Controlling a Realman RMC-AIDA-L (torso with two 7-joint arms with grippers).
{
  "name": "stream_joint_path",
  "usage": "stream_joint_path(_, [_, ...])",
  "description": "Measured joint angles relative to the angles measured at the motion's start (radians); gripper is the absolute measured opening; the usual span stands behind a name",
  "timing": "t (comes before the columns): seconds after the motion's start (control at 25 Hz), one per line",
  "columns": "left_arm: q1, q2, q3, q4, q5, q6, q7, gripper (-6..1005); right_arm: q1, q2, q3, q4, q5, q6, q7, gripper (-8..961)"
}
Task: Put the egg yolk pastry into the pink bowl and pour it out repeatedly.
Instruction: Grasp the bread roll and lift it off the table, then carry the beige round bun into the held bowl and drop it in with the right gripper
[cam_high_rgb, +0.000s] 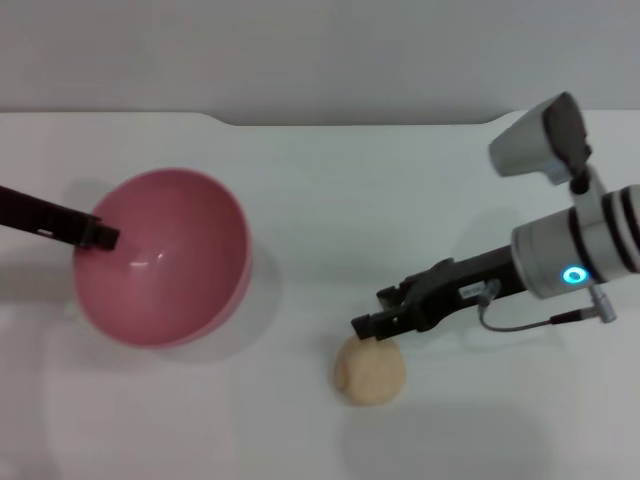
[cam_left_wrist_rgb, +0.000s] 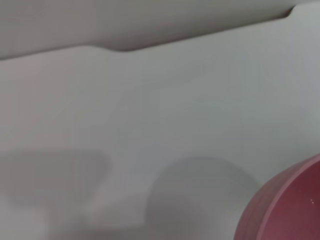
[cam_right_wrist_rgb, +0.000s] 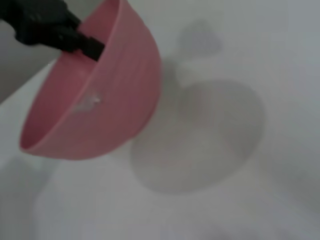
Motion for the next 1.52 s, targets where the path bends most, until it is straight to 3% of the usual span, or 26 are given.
stream_joint_path(0.16, [0.001,-0.007,0.0,0.03,0.032,0.022,-0.011,-1,0.004,0.001,-0.036,0.024,0.016,0.025,0.0,604])
stream_joint_path(0.28, [-0.016,-0.025,0.0,0.034,0.065,0.024,-0.01,-1,0.004,0.001,-0.044,0.041,0.018,0.023,0.003,659])
stream_joint_path(0.92, [-0.053,-0.034,0.009,0.034,0.096,0.026,-0.01,-2,0.028,-0.007,-0.08,0.078,0.007,-0.019,0.06,546])
stream_joint_path(1.04, [-0.063,-0.035,0.009,0.03,0.096,0.026,-0.007,-1,0.026,-0.009,-0.067,0.075,0.008,-0.036,0.06,490])
stream_joint_path(1.28, [-0.076,-0.035,0.022,0.022,0.096,0.017,-0.004,0,-0.028,-0.01,0.149,0.064,0.017,-0.077,0.071,388])
stream_joint_path(1.4, [-0.079,-0.036,0.034,0.022,0.096,0.011,-0.004,0,-0.092,-0.011,0.254,-0.016,0.024,-0.147,0.065,359])
stream_joint_path(1.52, [-0.105,-0.038,0.108,-0.014,0.096,-0.006,-0.012,-1,-0.175,-0.012,0.34,-0.171,0.12,-0.254,0.031,334])
